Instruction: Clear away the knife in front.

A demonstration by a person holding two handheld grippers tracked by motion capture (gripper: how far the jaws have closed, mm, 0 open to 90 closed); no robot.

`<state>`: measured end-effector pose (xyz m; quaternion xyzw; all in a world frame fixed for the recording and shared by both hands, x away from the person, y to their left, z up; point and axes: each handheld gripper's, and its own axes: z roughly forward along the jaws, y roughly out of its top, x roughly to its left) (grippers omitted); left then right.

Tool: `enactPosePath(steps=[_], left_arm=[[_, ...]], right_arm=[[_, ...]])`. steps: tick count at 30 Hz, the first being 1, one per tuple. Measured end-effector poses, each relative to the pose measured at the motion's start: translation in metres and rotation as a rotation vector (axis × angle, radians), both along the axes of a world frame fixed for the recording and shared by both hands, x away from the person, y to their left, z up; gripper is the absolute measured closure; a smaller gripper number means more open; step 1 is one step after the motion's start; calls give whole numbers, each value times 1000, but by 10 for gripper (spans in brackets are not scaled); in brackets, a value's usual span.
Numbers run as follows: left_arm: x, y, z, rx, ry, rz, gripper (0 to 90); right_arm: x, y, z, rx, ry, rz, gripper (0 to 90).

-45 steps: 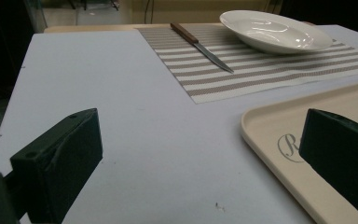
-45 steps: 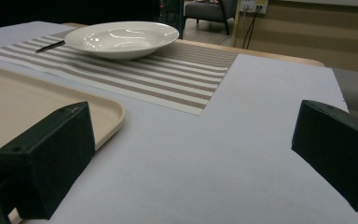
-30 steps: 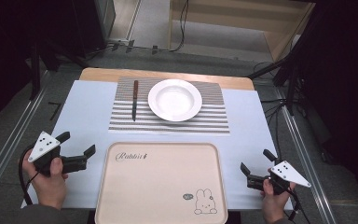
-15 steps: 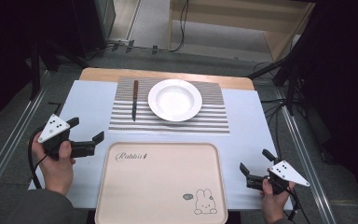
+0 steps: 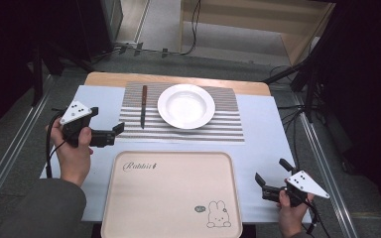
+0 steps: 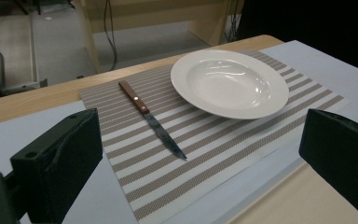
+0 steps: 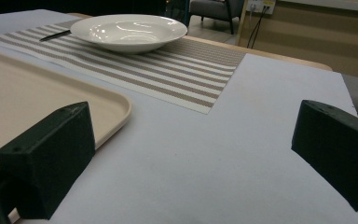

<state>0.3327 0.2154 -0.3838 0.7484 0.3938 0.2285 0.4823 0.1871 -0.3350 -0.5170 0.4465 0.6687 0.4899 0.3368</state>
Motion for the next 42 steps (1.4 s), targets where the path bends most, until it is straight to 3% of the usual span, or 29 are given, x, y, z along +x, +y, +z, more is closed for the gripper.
enactPosePath(steps=[6, 11, 17, 22, 28, 31, 34, 42], left_arm=[[19, -8, 1, -4, 23, 1, 0], [38, -14, -1, -18, 65, -10, 0], [57, -23, -2, -14, 88, 2, 0], [77, -29, -2, -13, 137, 27, 0], [95, -35, -2, -17, 178, 47, 78], [105, -40, -3, 4, 197, 66, 118], [122, -45, -7, 26, 250, 90, 149], [145, -52, -15, 49, 310, 135, 289]], right_arm=[[0, 0, 0, 1, -1, 0, 0], [0, 0, 0, -2, -1, 1, 0], [0, 0, 0, -3, -1, 1, 0], [0, 0, 0, -5, -1, 2, 0], [0, 0, 0, -3, -1, 3, 0], [0, 0, 0, -3, -1, 4, 0], [0, 0, 0, -2, -2, 5, 0], [1, 0, 0, -1, -1, 8, 0]])
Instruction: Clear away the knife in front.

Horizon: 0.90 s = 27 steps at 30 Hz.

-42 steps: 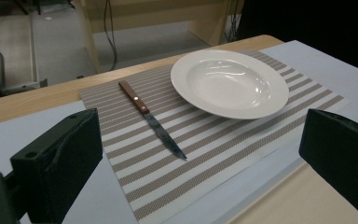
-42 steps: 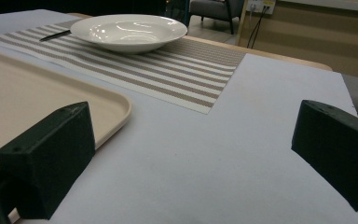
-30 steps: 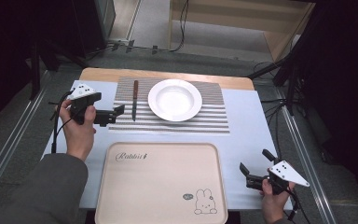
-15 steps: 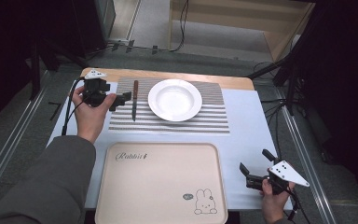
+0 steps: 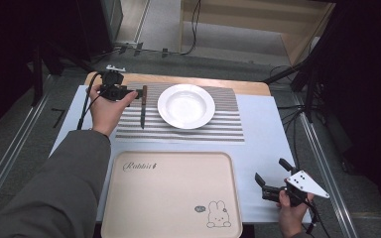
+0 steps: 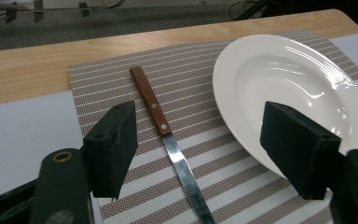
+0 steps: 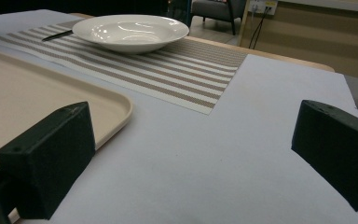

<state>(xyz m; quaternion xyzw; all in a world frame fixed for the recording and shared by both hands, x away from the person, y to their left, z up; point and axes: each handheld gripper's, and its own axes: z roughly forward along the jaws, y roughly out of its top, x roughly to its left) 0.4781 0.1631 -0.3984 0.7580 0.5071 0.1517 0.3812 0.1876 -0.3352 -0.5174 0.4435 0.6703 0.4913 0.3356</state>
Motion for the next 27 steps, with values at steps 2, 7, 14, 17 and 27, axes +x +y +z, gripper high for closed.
enactPosePath(steps=[2, 7, 14, 17, 27], left_arm=[[6, -2, -3, -2, 17, 9, 326], [21, -8, -14, 33, 75, 25, 394], [42, -14, -31, 41, 146, 52, 481], [49, -20, -39, 52, 173, 55, 551], [63, -37, -60, 122, 212, 88, 639]], right_arm=[[0, 0, 0, 1, 0, 0, 0], [0, 0, 0, -4, -1, -1, 0], [0, 0, 0, -3, 0, -2, 0], [0, 0, 0, -1, 2, 0, 0], [1, 0, 0, 1, 4, 3, 0]])
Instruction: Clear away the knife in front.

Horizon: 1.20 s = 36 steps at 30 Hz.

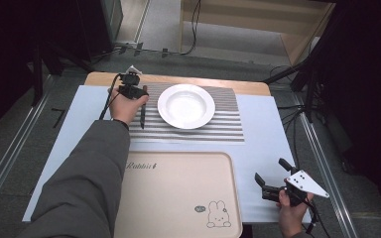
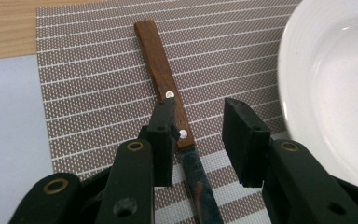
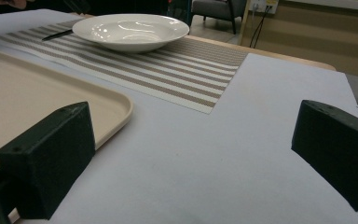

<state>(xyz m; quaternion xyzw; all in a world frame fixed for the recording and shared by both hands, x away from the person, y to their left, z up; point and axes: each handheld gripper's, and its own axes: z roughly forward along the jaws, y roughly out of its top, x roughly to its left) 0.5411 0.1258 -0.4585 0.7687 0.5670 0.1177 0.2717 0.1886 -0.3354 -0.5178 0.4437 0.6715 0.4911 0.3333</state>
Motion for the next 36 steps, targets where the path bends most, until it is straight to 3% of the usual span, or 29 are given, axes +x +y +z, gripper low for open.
enactPosePath(steps=[6, 7, 12, 18, 28, 34, 36], left_arm=[[5, -1, -10, 37, 12, 28, 667], [6, 0, -13, 25, 13, 41, 669], [7, -2, -21, 50, 27, 36, 679], [4, -7, -24, 114, -6, 19, 739], [-1, 1, -23, 89, -1, 14, 765], [-4, 11, -15, 94, -4, 0, 766], [-7, 13, -11, 75, -9, -1, 765]], right_arm=[[0, 0, 0, 4, -1, 4, 0], [0, -1, 0, 5, 0, 3, 0], [0, -1, 0, 5, -1, 2, 0], [0, 0, 0, 3, 3, -3, 0], [0, -1, 0, 9, 6, -6, 0], [0, -1, 0, 10, 3, -5, 0], [0, -1, 0, 9, 3, -4, 0]])
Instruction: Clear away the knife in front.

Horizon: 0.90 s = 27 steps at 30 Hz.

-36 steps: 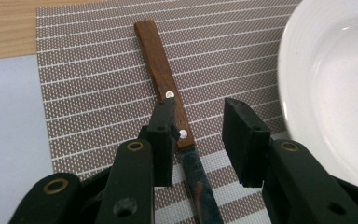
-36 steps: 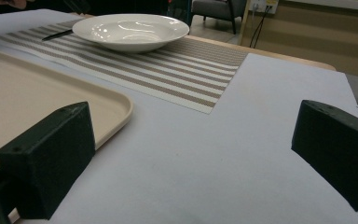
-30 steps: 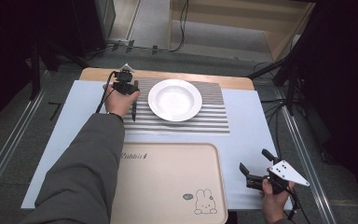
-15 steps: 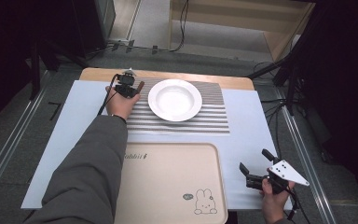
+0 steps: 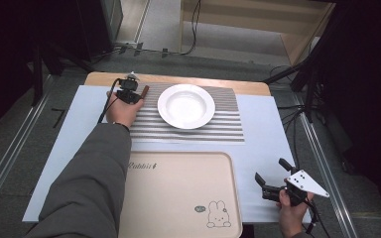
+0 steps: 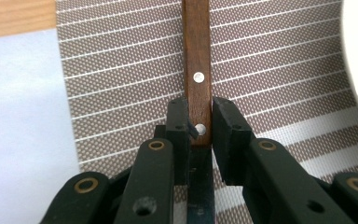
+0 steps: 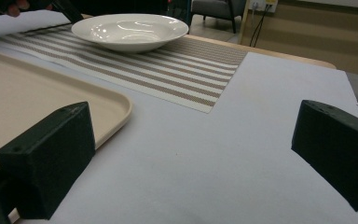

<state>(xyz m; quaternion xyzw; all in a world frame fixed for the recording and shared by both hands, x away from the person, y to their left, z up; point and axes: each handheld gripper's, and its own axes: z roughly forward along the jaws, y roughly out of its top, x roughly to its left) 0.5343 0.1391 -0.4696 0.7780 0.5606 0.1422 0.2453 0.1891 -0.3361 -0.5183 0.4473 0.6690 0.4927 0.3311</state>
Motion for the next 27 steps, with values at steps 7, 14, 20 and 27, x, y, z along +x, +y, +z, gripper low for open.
enactPosePath(steps=[7, 14, 20, 27], left_arm=[[-10, 7, 12, -25, -14, 0, 766], [-22, 14, 26, -57, -27, -20, 766], [-34, 16, 36, -73, -32, -42, 766], [-49, 20, 43, -97, -47, -46, 766]], right_arm=[[0, 1, 0, -10, 1, 1, 0], [0, 1, 0, -10, 1, 1, 0], [0, 2, 0, -15, 4, 1, 0], [0, 2, 0, -20, 3, 0, 0]])
